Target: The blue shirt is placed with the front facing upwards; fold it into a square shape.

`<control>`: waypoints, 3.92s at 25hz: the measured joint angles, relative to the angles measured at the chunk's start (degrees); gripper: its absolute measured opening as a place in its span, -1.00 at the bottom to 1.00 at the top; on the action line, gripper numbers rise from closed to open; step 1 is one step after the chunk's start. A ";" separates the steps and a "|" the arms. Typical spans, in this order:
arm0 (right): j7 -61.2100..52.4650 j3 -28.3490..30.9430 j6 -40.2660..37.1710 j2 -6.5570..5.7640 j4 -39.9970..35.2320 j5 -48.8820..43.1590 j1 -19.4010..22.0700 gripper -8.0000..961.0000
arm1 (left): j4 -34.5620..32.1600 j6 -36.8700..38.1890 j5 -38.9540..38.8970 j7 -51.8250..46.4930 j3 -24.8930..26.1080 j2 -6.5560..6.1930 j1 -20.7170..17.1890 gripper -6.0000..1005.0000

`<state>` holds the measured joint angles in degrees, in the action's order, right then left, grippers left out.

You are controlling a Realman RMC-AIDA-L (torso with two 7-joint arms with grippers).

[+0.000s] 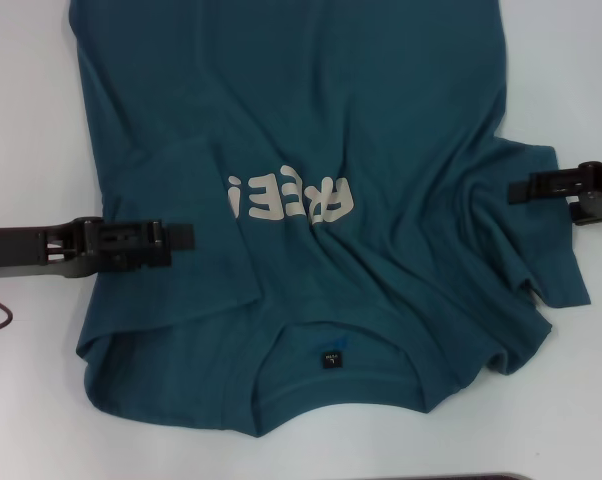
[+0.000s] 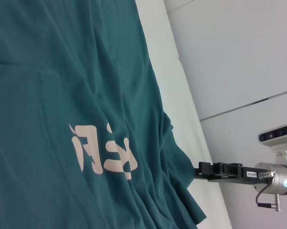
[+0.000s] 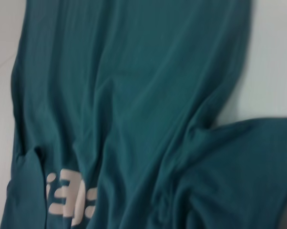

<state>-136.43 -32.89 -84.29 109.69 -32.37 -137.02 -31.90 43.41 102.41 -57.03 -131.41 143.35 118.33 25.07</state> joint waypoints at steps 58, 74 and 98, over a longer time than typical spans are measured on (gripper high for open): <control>-3.59 4.64 -11.22 -1.72 -11.02 -1.48 0.36 -0.85 | 0.01 0.70 -0.45 -0.43 1.08 -0.21 -0.46 0.62; -2.83 -1.92 -16.26 0.39 -10.76 -1.20 -7.41 -0.79 | 0.01 0.27 -0.54 -0.42 4.83 -0.62 -1.43 0.62; -6.65 -1.21 -2.31 5.06 -7.48 -0.37 -9.28 -0.70 | 0.00 0.00 -0.63 -0.42 8.32 -0.52 -1.46 0.62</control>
<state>-143.08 -34.10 -86.60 114.75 -39.85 -137.39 -41.18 43.41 102.40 -57.66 -131.84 151.67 117.82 23.61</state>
